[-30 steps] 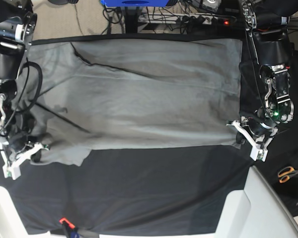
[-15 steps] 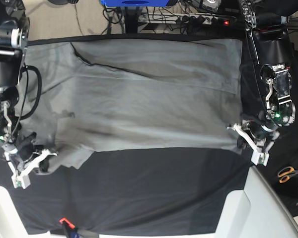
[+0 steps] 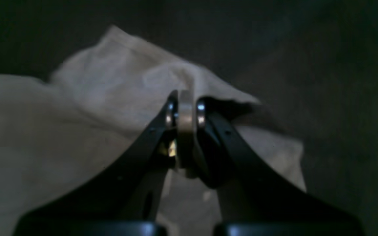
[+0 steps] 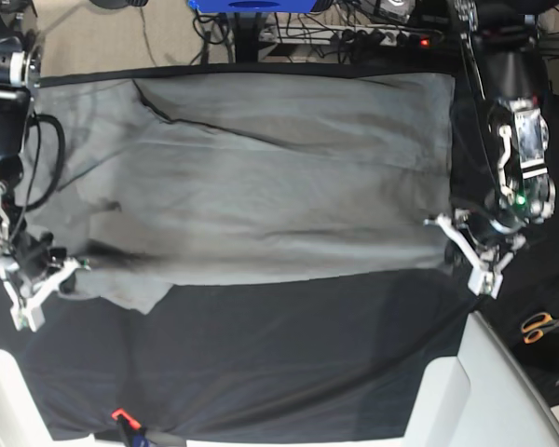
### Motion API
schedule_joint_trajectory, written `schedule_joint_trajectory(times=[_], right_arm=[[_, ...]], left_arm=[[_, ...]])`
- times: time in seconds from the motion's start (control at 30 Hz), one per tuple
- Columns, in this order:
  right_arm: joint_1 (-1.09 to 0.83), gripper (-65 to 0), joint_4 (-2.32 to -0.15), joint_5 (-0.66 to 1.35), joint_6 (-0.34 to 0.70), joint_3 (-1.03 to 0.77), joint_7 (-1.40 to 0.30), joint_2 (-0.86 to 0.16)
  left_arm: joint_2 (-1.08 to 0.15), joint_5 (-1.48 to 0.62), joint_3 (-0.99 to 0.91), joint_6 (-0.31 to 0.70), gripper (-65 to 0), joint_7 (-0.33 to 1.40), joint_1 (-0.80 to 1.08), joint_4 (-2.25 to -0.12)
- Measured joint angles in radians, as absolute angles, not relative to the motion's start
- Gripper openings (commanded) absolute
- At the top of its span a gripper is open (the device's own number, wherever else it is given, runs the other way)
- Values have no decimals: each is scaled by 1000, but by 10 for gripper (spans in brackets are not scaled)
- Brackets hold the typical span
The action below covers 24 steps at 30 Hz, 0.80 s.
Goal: Fold the T-shirt properly
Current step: 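Lift and fold the grasped edge over toward the first fold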
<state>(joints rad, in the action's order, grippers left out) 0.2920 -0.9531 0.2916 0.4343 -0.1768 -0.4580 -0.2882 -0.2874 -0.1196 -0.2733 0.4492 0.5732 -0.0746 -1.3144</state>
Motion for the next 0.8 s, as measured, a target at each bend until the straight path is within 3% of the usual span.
schedule_joint_trajectory(times=[0.5,0.8], right_arm=[[173,-648,-1143,298,437,-323,-702,-281],[80,-648,-1236,299,432,-340,-730,-270]], left_arm=[[-289,-123,-271,449,-650,569,60,-1437],[-289,-123,-271,449,-650,569,175,-1528]])
